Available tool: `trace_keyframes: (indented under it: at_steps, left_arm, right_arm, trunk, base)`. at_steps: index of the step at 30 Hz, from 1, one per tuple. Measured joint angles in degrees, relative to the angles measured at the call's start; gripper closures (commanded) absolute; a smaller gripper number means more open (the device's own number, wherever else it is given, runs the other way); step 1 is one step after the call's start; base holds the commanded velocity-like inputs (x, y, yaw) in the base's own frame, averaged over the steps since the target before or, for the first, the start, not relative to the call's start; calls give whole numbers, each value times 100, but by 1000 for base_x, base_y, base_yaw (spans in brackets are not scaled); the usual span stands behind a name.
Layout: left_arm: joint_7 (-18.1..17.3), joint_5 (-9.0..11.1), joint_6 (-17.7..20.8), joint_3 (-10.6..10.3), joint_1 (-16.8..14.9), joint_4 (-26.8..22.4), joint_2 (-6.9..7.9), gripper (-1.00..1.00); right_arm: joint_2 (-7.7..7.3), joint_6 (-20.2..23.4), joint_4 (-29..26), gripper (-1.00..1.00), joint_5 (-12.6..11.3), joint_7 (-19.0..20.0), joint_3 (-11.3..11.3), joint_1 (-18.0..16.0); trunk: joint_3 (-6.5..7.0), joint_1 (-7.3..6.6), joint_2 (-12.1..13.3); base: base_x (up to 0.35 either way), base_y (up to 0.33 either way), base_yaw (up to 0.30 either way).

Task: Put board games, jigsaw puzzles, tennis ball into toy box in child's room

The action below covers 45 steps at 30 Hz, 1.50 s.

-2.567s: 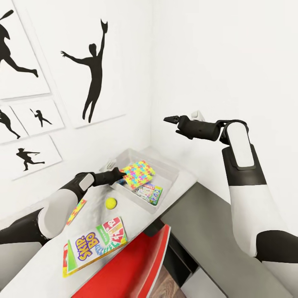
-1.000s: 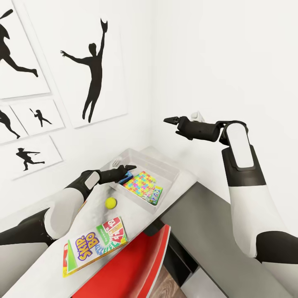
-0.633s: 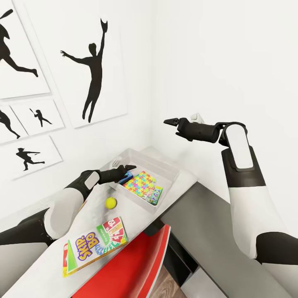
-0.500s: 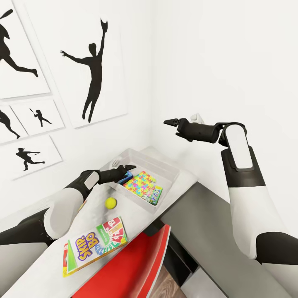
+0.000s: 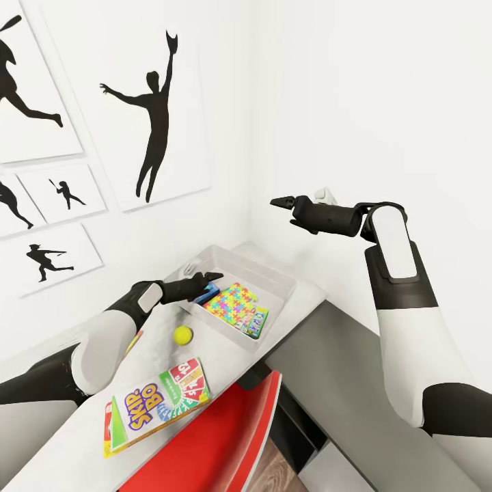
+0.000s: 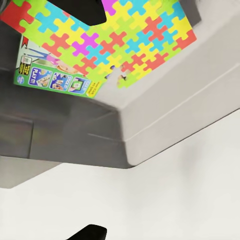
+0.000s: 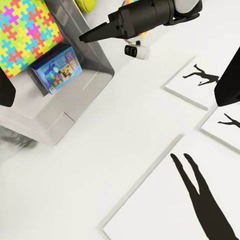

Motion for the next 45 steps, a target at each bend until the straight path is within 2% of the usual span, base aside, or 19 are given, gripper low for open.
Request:
trace_keyframes:
  at_steps: [20,35,45]
  left_arm:
    - [-2,1,46,-3,0,-4,2,-100]
    - [-2,2,52,-2,0,-9,4,-100]
    - [-9,1,44,3,0,-9,10,-100]
  right_arm:
    - [0,0,13,-100,12,-8,-5,0]
    - [1,-1,12,-100,12,-8,-5,0]
    - [0,0,10,-100,11,-9,-5,0]
  trunk:
    - [0,0,0]
    - [70,1,0]
    - [78,0,0]
  base:
    - [-34,0,2]
    - [-99,89,164]
    - [-15,14,38]
